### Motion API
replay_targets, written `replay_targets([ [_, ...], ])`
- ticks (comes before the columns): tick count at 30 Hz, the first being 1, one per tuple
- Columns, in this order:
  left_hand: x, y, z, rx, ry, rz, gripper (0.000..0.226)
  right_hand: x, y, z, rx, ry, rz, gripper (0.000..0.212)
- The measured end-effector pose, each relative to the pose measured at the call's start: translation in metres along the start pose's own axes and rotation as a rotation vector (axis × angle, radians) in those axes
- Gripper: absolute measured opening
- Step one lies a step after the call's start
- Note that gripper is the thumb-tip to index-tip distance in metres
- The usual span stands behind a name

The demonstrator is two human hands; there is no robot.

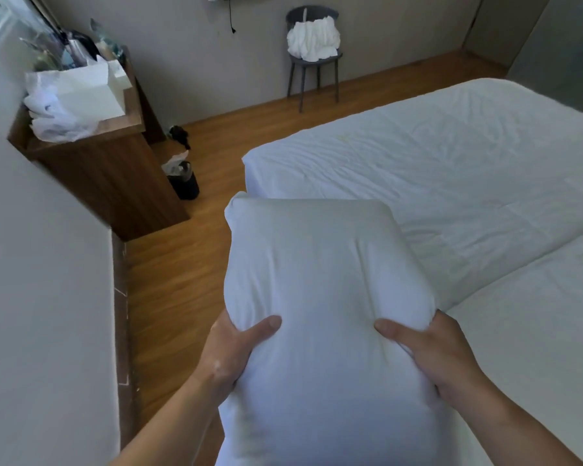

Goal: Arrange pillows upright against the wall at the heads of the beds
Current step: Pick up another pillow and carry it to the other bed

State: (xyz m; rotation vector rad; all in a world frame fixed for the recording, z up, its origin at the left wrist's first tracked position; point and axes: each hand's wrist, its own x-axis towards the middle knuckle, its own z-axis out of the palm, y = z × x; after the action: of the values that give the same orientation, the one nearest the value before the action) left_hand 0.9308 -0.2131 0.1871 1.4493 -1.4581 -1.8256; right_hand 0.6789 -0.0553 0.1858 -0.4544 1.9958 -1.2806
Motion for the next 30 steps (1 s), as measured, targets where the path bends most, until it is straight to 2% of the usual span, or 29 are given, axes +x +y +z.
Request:
replay_targets([
  [3,0.018,0.006,-0.044,-0.034,0.056,0.002,0.067,0.013,-0.024,0.048,-0.035,-0.027,-0.008,0.038],
  [7,0.045,0.016,-0.092,-0.081,0.14,-0.007,0.074,0.036,-0.052,0.107,-0.083,-0.064,-0.023,0.034],
  [10,0.076,0.027,-0.13,-0.095,0.175,-0.033,0.065,0.06,-0.071,0.152,-0.109,-0.089,-0.035,0.031],
  [13,0.113,0.041,-0.164,-0.088,0.196,-0.058,0.07,0.09,-0.092,0.194,-0.108,-0.111,-0.037,0.031],
  [17,0.178,0.065,-0.207,-0.059,0.225,-0.065,0.068,0.145,-0.117,0.252,-0.071,-0.142,-0.03,0.03],
  [20,0.234,0.092,-0.241,-0.046,0.233,-0.089,0.081,0.194,-0.145,0.297,-0.043,-0.175,-0.038,0.031],
  [25,0.317,0.148,-0.285,-0.044,0.226,-0.079,0.076,0.275,-0.205,0.355,-0.07,-0.209,-0.037,0.034],
  [28,0.368,0.177,-0.3,-0.062,0.221,-0.071,0.079,0.318,-0.236,0.379,-0.105,-0.185,-0.035,0.043],
  [30,0.403,0.196,-0.31,-0.076,0.212,-0.065,0.081,0.344,-0.254,0.395,-0.099,-0.158,-0.034,0.04],
])
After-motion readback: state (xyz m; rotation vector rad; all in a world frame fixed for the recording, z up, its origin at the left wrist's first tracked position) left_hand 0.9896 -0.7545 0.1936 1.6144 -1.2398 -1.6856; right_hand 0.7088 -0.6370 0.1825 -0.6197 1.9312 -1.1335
